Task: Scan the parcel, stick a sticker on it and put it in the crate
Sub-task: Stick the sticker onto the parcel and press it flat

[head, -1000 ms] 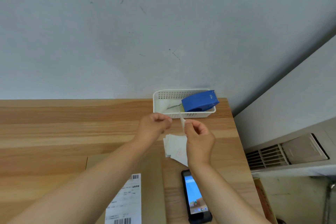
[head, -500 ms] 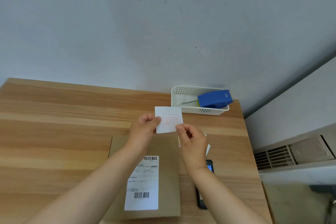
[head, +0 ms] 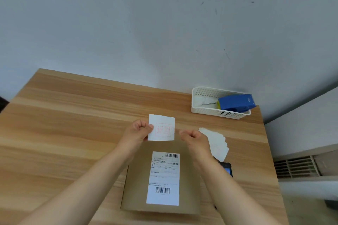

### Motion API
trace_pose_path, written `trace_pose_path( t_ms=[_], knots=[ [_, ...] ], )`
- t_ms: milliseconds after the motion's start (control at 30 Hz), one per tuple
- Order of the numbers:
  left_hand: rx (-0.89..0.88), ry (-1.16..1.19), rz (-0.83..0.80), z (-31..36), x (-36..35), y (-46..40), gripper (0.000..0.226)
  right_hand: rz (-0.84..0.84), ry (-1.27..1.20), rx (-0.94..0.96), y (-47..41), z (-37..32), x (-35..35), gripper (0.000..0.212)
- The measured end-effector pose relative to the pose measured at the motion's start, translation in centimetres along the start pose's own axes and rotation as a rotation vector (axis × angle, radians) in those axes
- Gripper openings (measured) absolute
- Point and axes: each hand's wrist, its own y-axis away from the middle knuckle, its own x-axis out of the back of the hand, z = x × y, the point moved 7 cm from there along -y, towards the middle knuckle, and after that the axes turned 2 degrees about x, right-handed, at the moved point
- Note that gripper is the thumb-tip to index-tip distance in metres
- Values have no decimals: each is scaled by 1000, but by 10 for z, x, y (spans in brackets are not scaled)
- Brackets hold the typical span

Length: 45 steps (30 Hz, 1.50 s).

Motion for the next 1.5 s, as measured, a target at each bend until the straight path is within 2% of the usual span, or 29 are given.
trace_pose_path(
  t_ms=[267,367,467,667,933,1333,1500],
  knots=[
    [60,9,13,-23,29,-8,16,-163,117,-66,-2,16,-45,12],
    [84,14,21,-32,37,-13,15,-100,141,-58,-5,19,-49,12],
    [114,-11,89,-41,45,-19,10,-42,177,-20,-9,24,-52,24],
    [107,-186,242,-56,55,-27,14,71,380,44,-17,38,-61,25],
    [95,-412,268,-66,57,-34,12,177,650,191,-18,41,-66,19],
    [34,-511,272,-65,54,-34,15,227,690,252,-18,47,-68,16],
    [11,-544,283,-67,54,-35,7,249,720,267,-16,46,-69,16]
  ],
)
